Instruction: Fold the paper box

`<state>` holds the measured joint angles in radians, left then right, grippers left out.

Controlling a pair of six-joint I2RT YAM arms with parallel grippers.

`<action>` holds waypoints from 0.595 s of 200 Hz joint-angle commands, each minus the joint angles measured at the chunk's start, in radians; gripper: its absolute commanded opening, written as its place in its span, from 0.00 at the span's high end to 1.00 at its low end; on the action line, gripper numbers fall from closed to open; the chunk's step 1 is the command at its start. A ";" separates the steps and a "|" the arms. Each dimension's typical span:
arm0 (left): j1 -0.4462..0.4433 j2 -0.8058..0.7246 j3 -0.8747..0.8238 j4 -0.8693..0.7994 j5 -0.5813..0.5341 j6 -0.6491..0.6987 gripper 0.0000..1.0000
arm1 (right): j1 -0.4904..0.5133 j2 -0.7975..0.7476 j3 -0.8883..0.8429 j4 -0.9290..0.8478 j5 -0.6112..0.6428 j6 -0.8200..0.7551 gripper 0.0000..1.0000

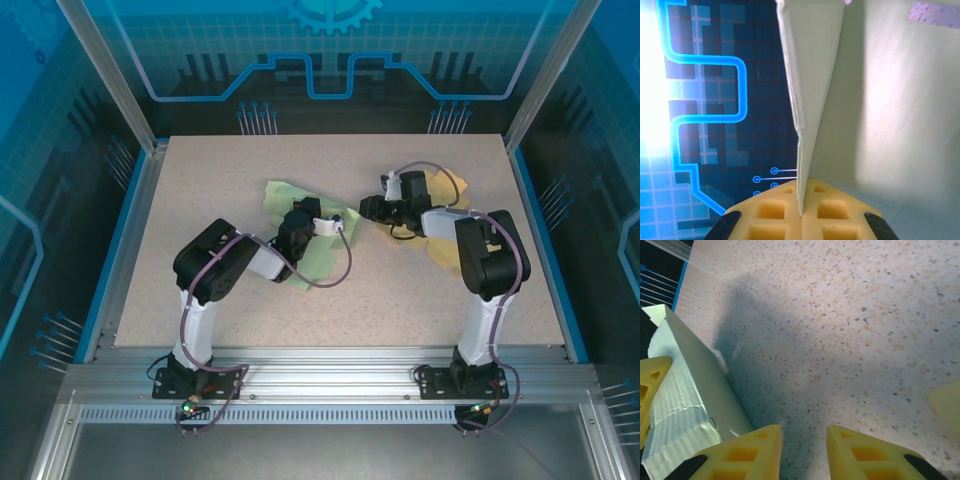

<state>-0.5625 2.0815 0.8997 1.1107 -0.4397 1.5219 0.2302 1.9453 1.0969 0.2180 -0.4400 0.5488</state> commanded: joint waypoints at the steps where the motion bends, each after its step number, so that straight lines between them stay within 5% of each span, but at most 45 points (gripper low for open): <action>1: 0.011 0.013 -0.005 0.098 -0.022 0.018 1.00 | -0.009 -0.032 -0.017 -0.095 0.039 -0.016 0.69; 55: 0.014 -0.021 0.015 0.113 -0.004 -0.013 1.00 | -0.074 -0.026 0.012 -0.105 0.065 0.034 0.68; 119: 0.018 0.013 0.025 0.120 -0.005 -0.025 1.00 | -0.060 0.101 0.116 0.011 -0.128 0.031 0.68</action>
<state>-0.5518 2.0815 0.9009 1.1835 -0.4404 1.5181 0.1581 1.9793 1.1419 0.1829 -0.4702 0.5827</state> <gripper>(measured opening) 0.055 0.324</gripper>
